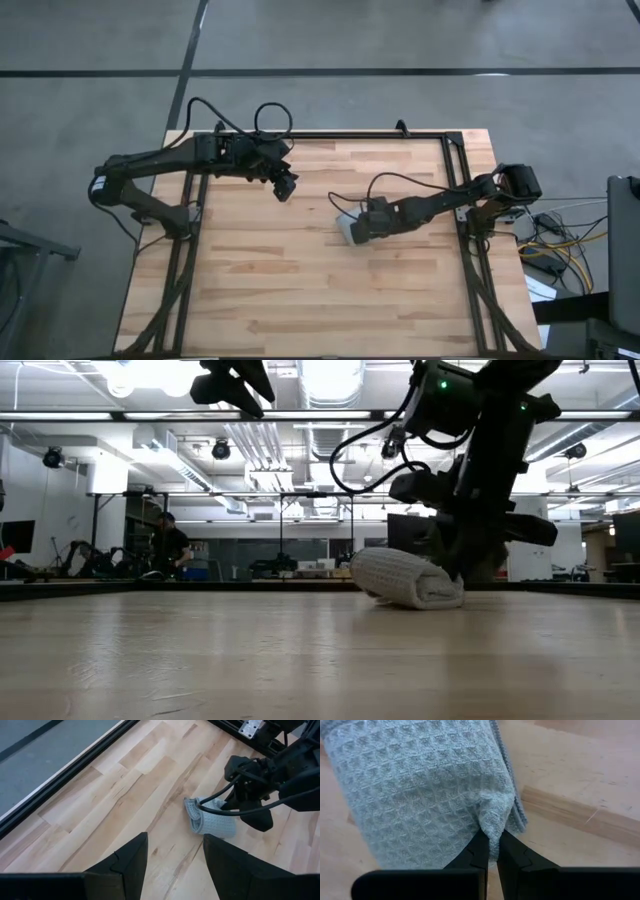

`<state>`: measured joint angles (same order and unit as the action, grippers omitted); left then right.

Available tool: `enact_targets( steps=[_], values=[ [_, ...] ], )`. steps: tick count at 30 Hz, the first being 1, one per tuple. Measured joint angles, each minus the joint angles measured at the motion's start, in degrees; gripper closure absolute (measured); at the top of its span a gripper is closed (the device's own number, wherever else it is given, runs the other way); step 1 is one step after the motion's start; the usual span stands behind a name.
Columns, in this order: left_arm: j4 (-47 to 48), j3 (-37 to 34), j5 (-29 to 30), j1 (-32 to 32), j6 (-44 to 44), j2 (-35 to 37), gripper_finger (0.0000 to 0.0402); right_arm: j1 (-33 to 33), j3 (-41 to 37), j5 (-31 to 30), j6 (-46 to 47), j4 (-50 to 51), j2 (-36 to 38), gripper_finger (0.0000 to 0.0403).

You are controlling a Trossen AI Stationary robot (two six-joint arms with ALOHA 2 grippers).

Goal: Fold microfiber towels
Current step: Fold the gray on the table

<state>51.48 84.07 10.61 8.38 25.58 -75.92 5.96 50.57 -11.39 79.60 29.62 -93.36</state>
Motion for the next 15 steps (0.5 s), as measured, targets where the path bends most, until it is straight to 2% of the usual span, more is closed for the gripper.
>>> enact_targets(
  steps=[5, 12, 15],
  values=[
    [0.00, 0.00, 0.00, -0.01, 0.05, 0.00, 0.0206, 0.04, -0.24, -0.48, 1.72, -0.20, 0.00, 0.0381],
    [-0.01, 0.00, 0.00, 0.00, 0.09, 0.00, 0.0206, 0.04, -0.33, -0.50, -3.27, -0.03, 0.00, 0.0339],
    [-0.01, 0.00, 0.00, -0.01, 0.10, 0.00, 0.0206, 0.04, -0.33, -0.33, -2.47, -0.02, 0.00, 0.0320]
  ],
)
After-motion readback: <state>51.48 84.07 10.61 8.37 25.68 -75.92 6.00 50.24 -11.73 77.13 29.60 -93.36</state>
